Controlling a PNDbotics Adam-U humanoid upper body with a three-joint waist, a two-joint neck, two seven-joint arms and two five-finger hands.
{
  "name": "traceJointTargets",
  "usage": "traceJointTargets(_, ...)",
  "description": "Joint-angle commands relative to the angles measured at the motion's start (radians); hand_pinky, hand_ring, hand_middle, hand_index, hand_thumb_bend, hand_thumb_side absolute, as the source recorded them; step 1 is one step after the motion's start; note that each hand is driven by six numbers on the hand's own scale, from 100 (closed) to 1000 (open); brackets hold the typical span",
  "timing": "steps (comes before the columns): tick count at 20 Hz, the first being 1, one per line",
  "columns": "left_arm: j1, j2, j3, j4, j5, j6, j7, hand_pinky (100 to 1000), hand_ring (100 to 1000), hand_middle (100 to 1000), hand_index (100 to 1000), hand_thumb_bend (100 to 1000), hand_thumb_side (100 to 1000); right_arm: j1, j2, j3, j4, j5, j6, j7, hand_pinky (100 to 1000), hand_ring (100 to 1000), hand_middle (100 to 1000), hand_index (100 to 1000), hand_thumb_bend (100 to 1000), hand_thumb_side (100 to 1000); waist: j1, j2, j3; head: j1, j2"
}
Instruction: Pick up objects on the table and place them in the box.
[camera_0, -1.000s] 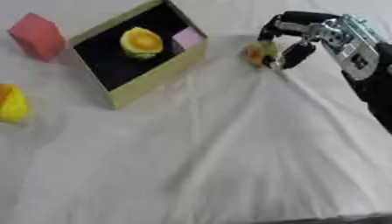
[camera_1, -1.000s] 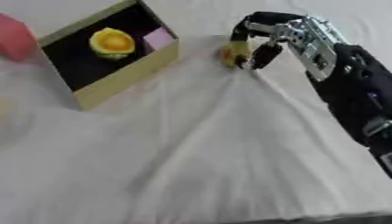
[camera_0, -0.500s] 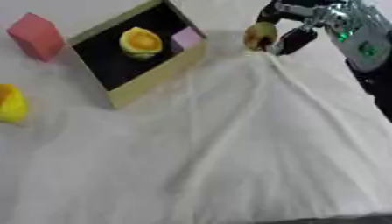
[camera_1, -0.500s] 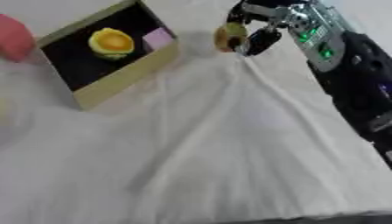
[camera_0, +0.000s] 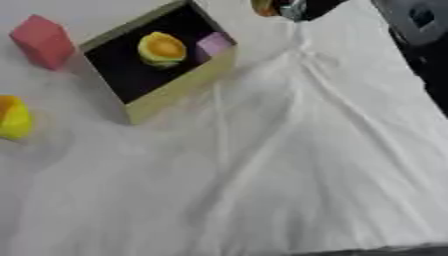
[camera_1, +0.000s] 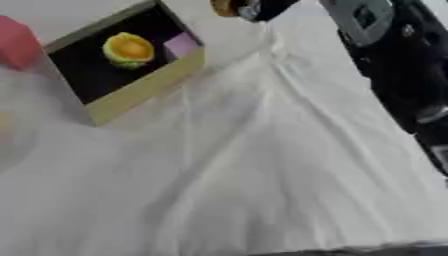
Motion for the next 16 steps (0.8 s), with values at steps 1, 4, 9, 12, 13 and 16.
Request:
traceJointTargets(1, -0.026, 0.012, -0.002, -0.015, 0.007, -0.005, -0.007, 697, 688, 710, 804, 458, 532, -0.042, 0.042, 0.006, 0.011, -0.005, -0.011, 0.009, 790, 726, 524, 653, 100, 100, 0.002, -0.019, 0.008, -0.019, -0.007)
traceJointTargets(4, -0.041, 0.010, -0.003, -0.015, 0.011, -0.009, -0.010, 697, 688, 710, 804, 460, 531, -0.053, 0.093, 0.011, 0.045, 0.002, -0.023, 0.009, 793, 730, 529, 658, 100, 100, -0.001, -0.011, 0.024, -0.035, -0.011)
traceJointTargets(9, -0.058, 0.013, -0.007, -0.015, 0.015, -0.011, -0.016, 697, 688, 710, 804, 461, 530, -0.056, 0.146, -0.001, 0.119, 0.065, -0.053, 0.002, 798, 740, 543, 670, 100, 100, -0.005, -0.001, 0.046, -0.048, -0.016)
traceJointTargets(12, -0.063, 0.016, -0.006, -0.015, 0.015, -0.012, -0.015, 696, 688, 710, 803, 462, 529, -0.055, 0.159, -0.016, 0.157, 0.092, -0.072, -0.004, 803, 748, 553, 679, 100, 100, -0.009, 0.003, 0.055, -0.049, -0.019)
traceJointTargets(13, -0.064, 0.016, -0.006, -0.015, 0.015, -0.012, -0.015, 696, 688, 710, 803, 462, 529, -0.054, 0.162, -0.020, 0.167, 0.098, -0.078, -0.005, 804, 750, 556, 682, 100, 100, -0.010, 0.004, 0.056, -0.050, -0.020)
traceJointTargets(16, -0.063, 0.015, -0.006, -0.015, 0.015, -0.012, -0.015, 696, 688, 710, 803, 462, 530, -0.054, 0.165, -0.024, 0.184, 0.117, -0.093, -0.011, 810, 771, 593, 715, 100, 100, -0.012, 0.004, 0.056, -0.049, -0.020)
